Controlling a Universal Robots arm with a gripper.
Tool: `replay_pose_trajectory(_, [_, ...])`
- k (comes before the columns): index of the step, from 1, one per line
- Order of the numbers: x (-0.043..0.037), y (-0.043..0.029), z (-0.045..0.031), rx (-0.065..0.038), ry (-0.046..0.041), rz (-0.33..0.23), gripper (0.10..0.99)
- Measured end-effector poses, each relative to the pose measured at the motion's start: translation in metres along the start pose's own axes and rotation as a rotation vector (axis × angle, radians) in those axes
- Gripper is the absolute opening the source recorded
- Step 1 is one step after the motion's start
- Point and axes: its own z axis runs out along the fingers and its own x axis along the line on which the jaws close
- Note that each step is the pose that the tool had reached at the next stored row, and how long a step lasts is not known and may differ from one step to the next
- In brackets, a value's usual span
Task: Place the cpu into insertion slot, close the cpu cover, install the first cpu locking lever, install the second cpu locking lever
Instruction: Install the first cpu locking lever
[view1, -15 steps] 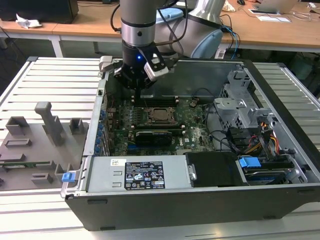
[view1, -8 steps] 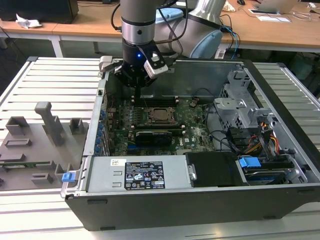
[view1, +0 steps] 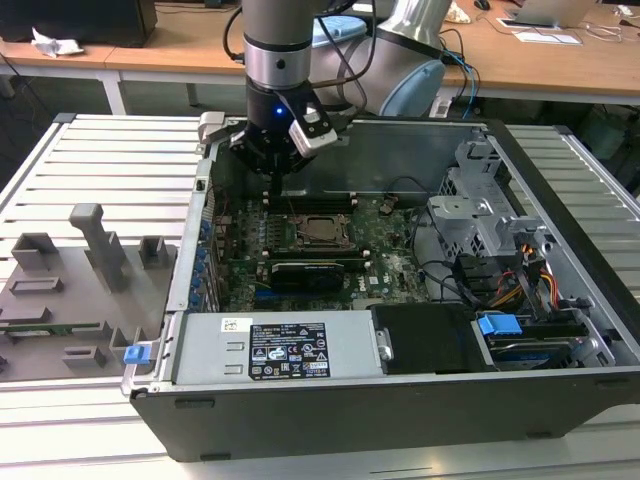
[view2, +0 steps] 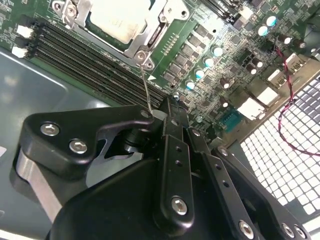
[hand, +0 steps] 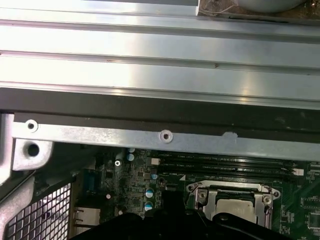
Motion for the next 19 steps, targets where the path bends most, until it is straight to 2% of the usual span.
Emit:
replay_pose_trajectory(11, [-0.0175,-0.0011,0.0005,0.000,0.0000,0.000,0.106])
replay_pose_trajectory(13, [-0.0226,-0.0015,0.0009,0.000,0.0000,0.000,0.106])
replay_pose_trajectory(15, [-0.0317,-0.0021,0.0016,0.000,0.0000,0.000,0.106])
replay_pose_trajectory(19, [-0.0449,-0.0030,0.0030,0.000,0.0000,0.000,0.106])
